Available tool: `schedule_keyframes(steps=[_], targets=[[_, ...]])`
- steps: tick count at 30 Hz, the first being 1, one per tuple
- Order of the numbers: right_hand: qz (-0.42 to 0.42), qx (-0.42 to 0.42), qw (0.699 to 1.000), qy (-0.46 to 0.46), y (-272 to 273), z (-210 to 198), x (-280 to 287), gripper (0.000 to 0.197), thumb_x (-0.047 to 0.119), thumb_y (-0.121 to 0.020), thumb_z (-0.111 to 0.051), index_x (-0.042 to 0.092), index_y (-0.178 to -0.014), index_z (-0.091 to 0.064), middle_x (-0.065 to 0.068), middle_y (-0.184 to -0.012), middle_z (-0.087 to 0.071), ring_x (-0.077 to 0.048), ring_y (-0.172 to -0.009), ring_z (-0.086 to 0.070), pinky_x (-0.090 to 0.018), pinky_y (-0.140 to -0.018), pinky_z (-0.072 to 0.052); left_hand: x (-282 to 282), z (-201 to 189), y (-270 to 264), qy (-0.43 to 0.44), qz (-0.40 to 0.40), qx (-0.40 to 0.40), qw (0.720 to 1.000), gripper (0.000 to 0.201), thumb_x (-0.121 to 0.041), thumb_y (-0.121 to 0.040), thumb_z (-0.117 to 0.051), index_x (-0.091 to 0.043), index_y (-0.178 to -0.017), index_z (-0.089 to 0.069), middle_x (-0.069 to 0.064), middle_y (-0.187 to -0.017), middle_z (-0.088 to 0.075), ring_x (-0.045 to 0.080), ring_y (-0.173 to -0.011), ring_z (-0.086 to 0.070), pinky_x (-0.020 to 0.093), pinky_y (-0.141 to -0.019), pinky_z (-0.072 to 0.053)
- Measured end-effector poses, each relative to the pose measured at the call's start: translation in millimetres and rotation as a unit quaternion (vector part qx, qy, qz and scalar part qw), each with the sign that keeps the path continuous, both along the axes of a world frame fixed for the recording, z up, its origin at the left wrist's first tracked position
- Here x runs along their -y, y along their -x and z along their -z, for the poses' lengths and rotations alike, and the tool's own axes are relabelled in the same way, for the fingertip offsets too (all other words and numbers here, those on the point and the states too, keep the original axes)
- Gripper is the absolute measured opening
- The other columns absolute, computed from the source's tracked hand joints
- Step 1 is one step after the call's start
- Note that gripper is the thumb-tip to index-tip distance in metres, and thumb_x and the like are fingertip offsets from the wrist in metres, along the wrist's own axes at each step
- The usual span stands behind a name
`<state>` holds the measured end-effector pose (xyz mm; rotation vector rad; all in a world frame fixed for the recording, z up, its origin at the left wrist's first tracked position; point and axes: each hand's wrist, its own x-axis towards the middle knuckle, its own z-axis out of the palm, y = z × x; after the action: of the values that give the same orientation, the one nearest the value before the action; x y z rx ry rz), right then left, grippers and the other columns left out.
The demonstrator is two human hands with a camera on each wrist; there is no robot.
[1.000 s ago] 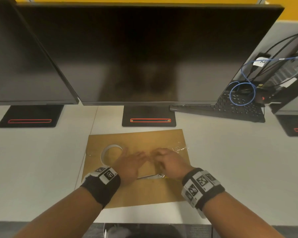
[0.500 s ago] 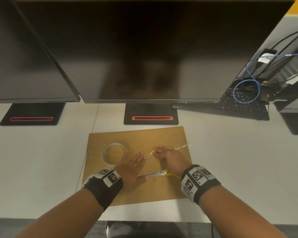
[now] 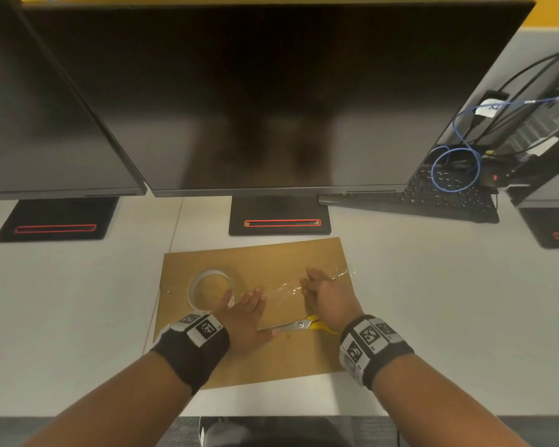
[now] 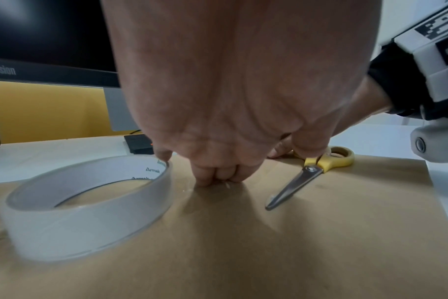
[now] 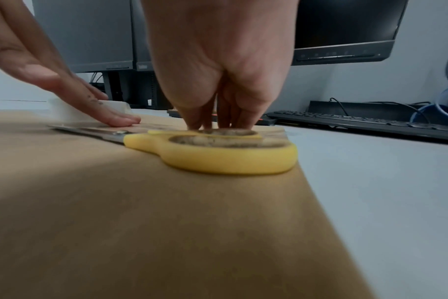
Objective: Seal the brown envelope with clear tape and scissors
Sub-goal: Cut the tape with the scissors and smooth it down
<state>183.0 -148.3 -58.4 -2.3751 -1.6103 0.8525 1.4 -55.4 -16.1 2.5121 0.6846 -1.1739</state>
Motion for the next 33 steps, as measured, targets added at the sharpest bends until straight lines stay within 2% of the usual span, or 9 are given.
schedule_keyframes(steps=[4, 15, 17, 20, 22, 24, 27, 31, 33], targets=[[0.057, 0.050, 0.997, 0.019, -15.1, 1.0, 5.9, 0.036, 0.022, -0.100, -0.037, 0.012, -0.132, -0.047, 0.001, -0.156, -0.025, -0.023, -0.131, -0.045, -0.032, -0.105, -0.038, -1.8, 0.8, -3.3, -0.001, 0.002, -0.012, 1.000, 0.078, -0.061, -0.096, -0.014, -0.012, -0.151, 0.009, 0.004, -0.159, 0.020, 0.015, -0.148, 0.010, 0.049, -0.117, 0.014], [0.152, 0.036, 0.987, -0.029, -18.2, 13.9, 8.1, 0.033, 0.023, -0.097, -0.046, 0.008, -0.125, -0.054, -0.004, -0.149, -0.038, -0.024, -0.123, -0.052, -0.031, -0.101, -0.042, -0.4, -2.9, -14.7, -0.006, -0.005, -0.035, 0.999, 0.079, -0.060, -0.096, -0.018, -0.008, -0.152, 0.004, 0.009, -0.160, 0.015, 0.020, -0.149, 0.004, 0.048, -0.118, 0.007], [0.162, 0.032, 0.985, -0.054, -16.4, 13.5, 9.8, 0.033, 0.022, -0.096, -0.048, 0.006, -0.123, -0.056, -0.006, -0.146, -0.041, -0.022, -0.126, -0.050, -0.029, -0.104, -0.040, 0.9, -7.9, -25.3, -0.027, 0.003, -0.044, 0.999, 0.076, -0.057, -0.097, -0.021, -0.005, -0.151, -0.007, 0.014, -0.160, 0.004, 0.025, -0.148, -0.009, 0.048, -0.119, -0.001], [0.163, 0.029, 0.984, -0.068, -16.4, 13.4, 11.9, 0.032, 0.022, -0.096, -0.047, 0.003, -0.120, -0.058, -0.008, -0.144, -0.041, -0.025, -0.123, -0.051, -0.029, -0.103, -0.040, 0.3, -15.9, -51.4, -0.073, 0.038, -0.050, 0.995, 0.054, -0.043, -0.100, -0.028, -0.008, -0.140, -0.040, 0.015, -0.148, -0.035, 0.029, -0.131, -0.041, 0.048, -0.115, -0.018], [0.158, 0.029, 0.985, -0.069, -15.5, 13.4, 13.6, 0.031, 0.022, -0.097, -0.045, 0.002, -0.117, -0.059, -0.007, -0.140, -0.043, -0.026, -0.119, -0.052, -0.031, -0.101, -0.043, -3.5, -17.4, -69.2, -0.095, 0.049, 0.001, 0.994, 0.039, -0.032, -0.099, -0.036, -0.014, -0.132, -0.049, 0.009, -0.136, -0.047, 0.027, -0.123, -0.047, 0.048, -0.112, -0.022], [0.145, 0.055, 0.984, -0.089, -15.1, 13.6, 15.7, 0.026, 0.022, -0.094, -0.047, 0.004, -0.104, -0.064, -0.007, -0.124, -0.057, -0.030, -0.109, -0.055, -0.038, -0.091, -0.050, -8.6, -10.4, -84.5, -0.074, 0.047, 0.094, 0.992, 0.037, -0.021, -0.095, -0.044, -0.019, -0.132, -0.045, 0.007, -0.139, -0.042, 0.028, -0.128, -0.043, 0.049, -0.112, -0.022], [0.141, 0.086, 0.982, -0.095, -17.7, 13.6, 18.3, 0.018, 0.019, -0.087, -0.056, 0.006, -0.091, -0.067, -0.007, -0.104, -0.067, -0.032, -0.095, -0.057, -0.035, -0.076, -0.051, -10.4, 1.8, -102.4, -0.019, 0.072, 0.144, 0.987, 0.065, -0.006, -0.091, -0.046, -0.025, -0.149, -0.022, 0.006, -0.160, -0.008, 0.028, -0.146, -0.014, 0.050, -0.117, -0.013], [0.126, 0.055, 0.988, -0.071, -21.0, 14.8, 20.0, 0.026, 0.015, -0.090, -0.046, 0.009, -0.109, -0.064, -0.006, -0.131, -0.054, -0.029, -0.119, -0.053, -0.035, -0.091, -0.050, -6.4, 17.4, -115.2, -0.035, 0.095, 0.152, 0.983, 0.065, -0.012, -0.094, -0.046, -0.030, -0.149, -0.019, 0.004, -0.161, -0.008, 0.028, -0.145, -0.016, 0.050, -0.117, -0.015], [0.166, 0.025, 0.984, -0.066, -21.9, 11.2, 20.9, 0.027, 0.019, -0.093, -0.044, 0.010, -0.110, -0.063, -0.008, -0.138, -0.045, -0.029, -0.112, -0.058, -0.036, -0.086, -0.052, -4.5, 20.9, -119.4, -0.054, 0.080, 0.183, 0.978, 0.056, -0.017, -0.093, -0.047, -0.028, -0.145, -0.029, 0.005, -0.156, -0.022, 0.029, -0.139, -0.028, 0.048, -0.114, -0.022]])
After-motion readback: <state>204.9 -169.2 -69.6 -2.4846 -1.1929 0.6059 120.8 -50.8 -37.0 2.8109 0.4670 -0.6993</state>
